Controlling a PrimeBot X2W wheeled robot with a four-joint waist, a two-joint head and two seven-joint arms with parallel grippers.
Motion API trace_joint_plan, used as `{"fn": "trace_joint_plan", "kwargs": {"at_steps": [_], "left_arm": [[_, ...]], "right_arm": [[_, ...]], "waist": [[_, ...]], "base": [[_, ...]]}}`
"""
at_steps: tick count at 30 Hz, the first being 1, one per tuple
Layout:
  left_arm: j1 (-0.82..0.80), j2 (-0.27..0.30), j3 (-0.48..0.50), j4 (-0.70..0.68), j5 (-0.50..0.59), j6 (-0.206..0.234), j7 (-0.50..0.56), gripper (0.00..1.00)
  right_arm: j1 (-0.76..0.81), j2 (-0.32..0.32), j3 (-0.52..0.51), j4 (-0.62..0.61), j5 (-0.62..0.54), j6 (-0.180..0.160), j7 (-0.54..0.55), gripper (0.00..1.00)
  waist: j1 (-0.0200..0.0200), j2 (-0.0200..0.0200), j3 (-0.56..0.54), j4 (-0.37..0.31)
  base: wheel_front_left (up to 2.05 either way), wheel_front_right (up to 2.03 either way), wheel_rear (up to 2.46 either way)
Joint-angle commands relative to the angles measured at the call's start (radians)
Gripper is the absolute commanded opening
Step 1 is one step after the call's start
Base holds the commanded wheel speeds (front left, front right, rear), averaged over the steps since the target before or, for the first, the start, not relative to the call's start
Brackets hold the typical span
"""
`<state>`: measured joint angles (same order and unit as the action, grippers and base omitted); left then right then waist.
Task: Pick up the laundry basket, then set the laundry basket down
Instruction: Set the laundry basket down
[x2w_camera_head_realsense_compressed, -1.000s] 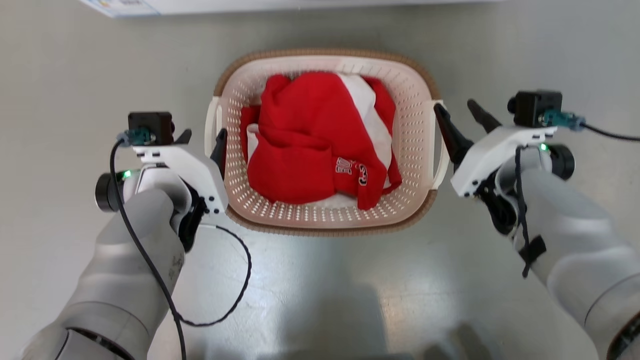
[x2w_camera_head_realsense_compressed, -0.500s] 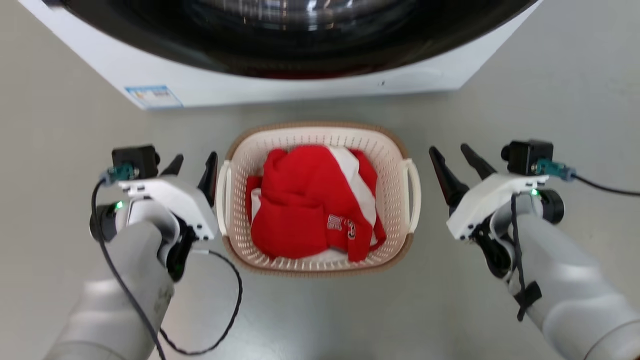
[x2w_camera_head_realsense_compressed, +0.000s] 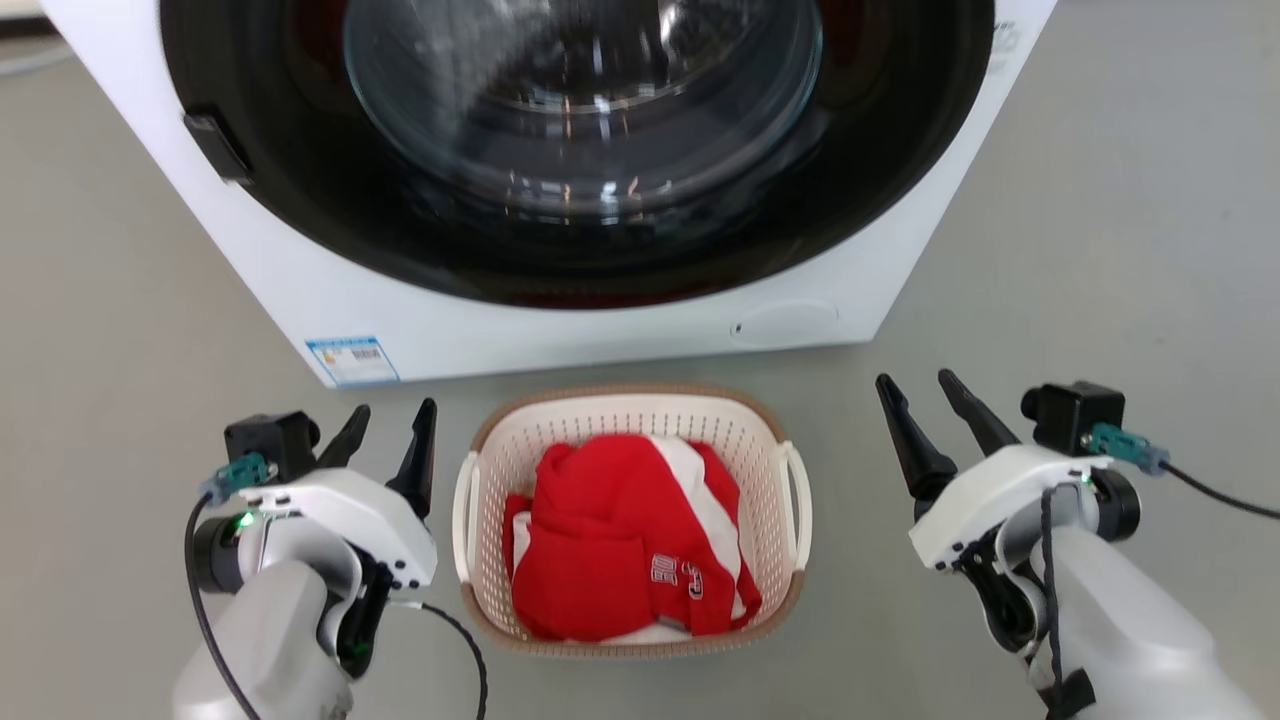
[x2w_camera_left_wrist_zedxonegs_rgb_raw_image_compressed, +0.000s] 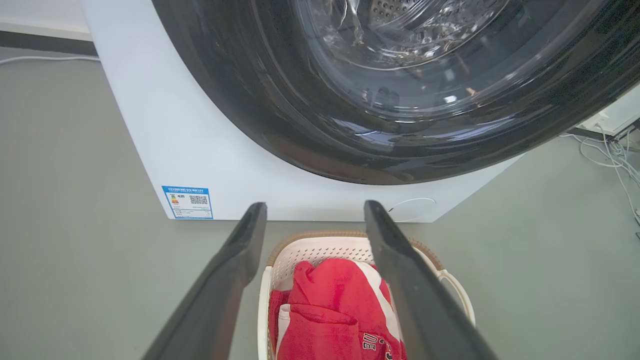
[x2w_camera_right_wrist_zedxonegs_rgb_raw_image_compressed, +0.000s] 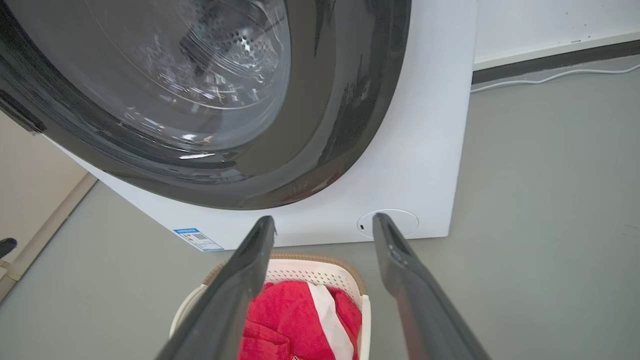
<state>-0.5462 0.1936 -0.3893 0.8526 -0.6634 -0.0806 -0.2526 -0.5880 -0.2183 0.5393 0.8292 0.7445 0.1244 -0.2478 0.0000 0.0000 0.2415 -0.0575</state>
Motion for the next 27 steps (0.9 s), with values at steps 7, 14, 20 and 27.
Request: {"fn": "trace_joint_plan", "kwargs": {"at_steps": [7, 14, 20, 27], "left_arm": [[0.082, 0.015, 0.110, -0.145, 0.095, -0.002, -0.009, 1.00], [0.161, 0.002, 0.172, -0.262, 0.180, -0.001, -0.009, 1.00], [0.247, -0.016, 0.225, -0.370, 0.230, 0.001, -0.009, 1.00], [0.360, -0.055, 0.312, -0.515, 0.265, -0.002, -0.009, 1.00]], "right_arm": [[0.112, 0.006, -0.114, -0.127, -0.075, 0.006, -0.014, 1.00], [0.193, 0.006, -0.205, -0.228, -0.158, 0.006, -0.014, 1.00], [0.267, 0.024, -0.290, -0.337, -0.226, 0.006, -0.014, 1.00], [0.367, 0.051, -0.385, -0.462, -0.308, 0.006, -0.014, 1.00]], "waist": [[0.0000, 0.0000, -0.100, 0.010], [0.0000, 0.0000, -0.157, 0.027], [0.0000, 0.0000, -0.189, 0.034], [0.0000, 0.0000, -0.221, 0.039]], "base": [[0.00, 0.00, 0.00], [0.00, 0.00, 0.00], [0.00, 0.00, 0.00], [0.00, 0.00, 0.00]]}}
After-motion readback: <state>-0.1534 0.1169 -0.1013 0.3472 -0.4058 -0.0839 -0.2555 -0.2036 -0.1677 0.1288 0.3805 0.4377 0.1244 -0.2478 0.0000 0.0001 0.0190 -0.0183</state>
